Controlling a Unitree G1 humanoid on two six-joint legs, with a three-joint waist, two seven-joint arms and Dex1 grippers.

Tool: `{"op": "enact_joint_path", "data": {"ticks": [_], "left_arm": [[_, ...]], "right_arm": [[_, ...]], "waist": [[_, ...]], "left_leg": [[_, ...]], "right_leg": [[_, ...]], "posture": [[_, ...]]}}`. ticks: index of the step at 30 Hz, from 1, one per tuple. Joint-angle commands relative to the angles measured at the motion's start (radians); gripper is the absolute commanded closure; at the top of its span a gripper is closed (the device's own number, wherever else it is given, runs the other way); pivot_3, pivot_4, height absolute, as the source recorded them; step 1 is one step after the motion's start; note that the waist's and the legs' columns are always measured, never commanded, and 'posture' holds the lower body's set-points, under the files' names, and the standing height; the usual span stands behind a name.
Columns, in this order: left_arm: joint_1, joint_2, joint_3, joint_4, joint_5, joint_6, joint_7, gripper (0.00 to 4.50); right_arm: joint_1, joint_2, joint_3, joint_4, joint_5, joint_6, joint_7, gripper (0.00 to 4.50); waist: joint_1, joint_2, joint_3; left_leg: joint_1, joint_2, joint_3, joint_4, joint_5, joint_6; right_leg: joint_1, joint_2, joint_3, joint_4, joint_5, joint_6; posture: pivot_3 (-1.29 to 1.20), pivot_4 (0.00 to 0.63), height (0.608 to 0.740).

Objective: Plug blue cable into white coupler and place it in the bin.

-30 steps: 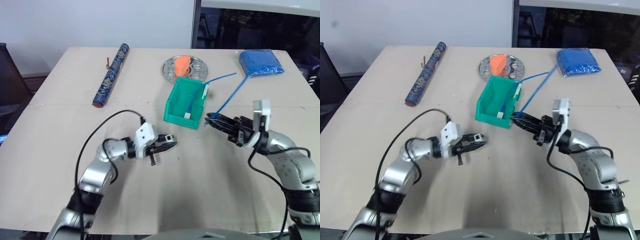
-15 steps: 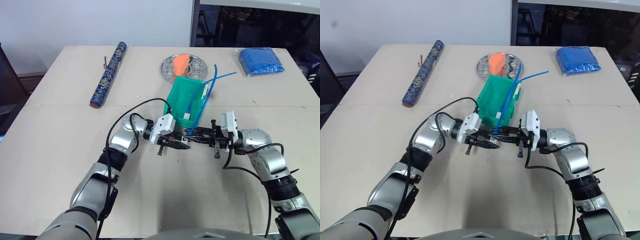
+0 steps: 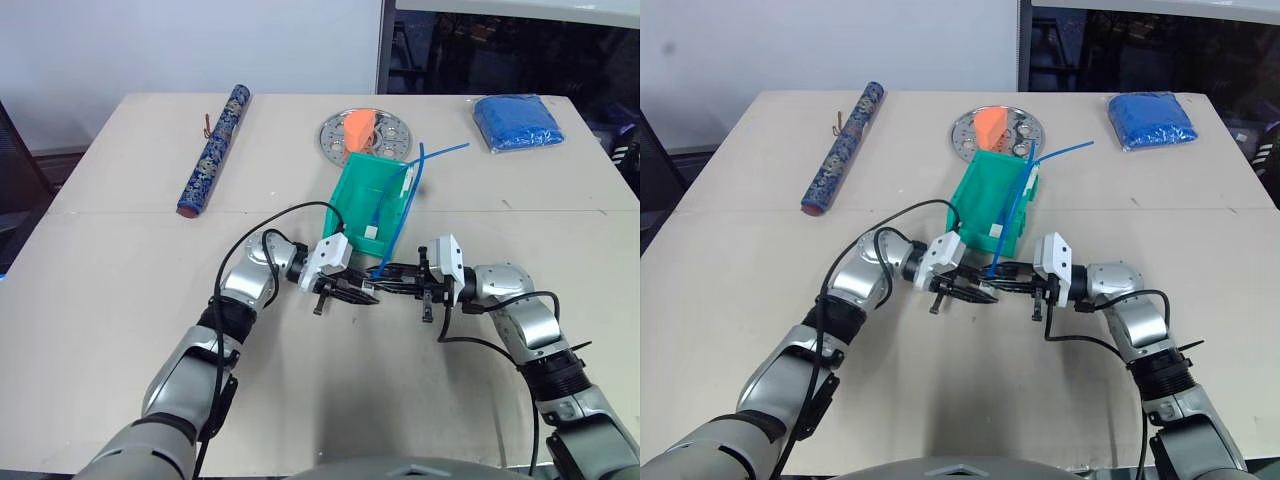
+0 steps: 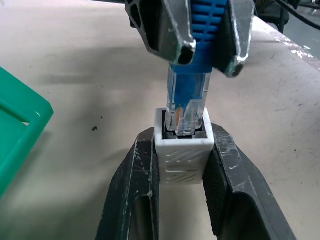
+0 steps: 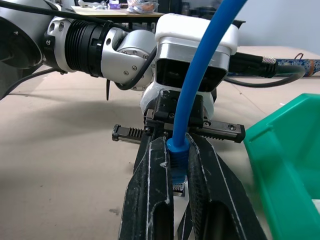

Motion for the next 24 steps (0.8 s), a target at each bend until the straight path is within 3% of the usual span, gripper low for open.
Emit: {"op": "enact_joint_path", "data": {"ticks": [1,18,24], "left_arm": [[-0.028,-0.018,0.038,-0.027,-0.027,-0.025,0.004,3.91],[-0.04,-0.051,0.075,-0.057,-0.064,0.051,0.031,3.91],[-0.039,-0.06,0.098,-0.078,-0.091,0.097,0.038,3.91]], "right_arm": [[-0.001,-0.019,0.049,0.022,-0.051,0.05,0.012,4.5],[-0.022,0.024,0.153,0.206,-0.129,0.166,0.008,4.5],[-0.029,-0.015,0.187,0.255,-0.165,0.191,0.052,4.5]], "waist": [[0.0,0.0,0.0],[-0.003,-0.001,-0.001],[-0.002,-0.001,-0.003]], "left_leg": [[0.0,0.0,0.0,0.0,0.0,0.0],[0.0,0.0,0.0,0.0,0.002,-0.003],[0.002,0.0,-0.001,0.001,0.0,0.0]], "right_leg": [[0.0,0.0,0.0,0.0,0.0,0.0],[0.0,0.0,0.0,0.001,0.0,0.0],[0.001,0.0,0.0,0.003,0.0,0.0]], "posture": [[0.0,0.15,0.74],[0.0,0.15,0.74],[0.0,0.15,0.74]]}}
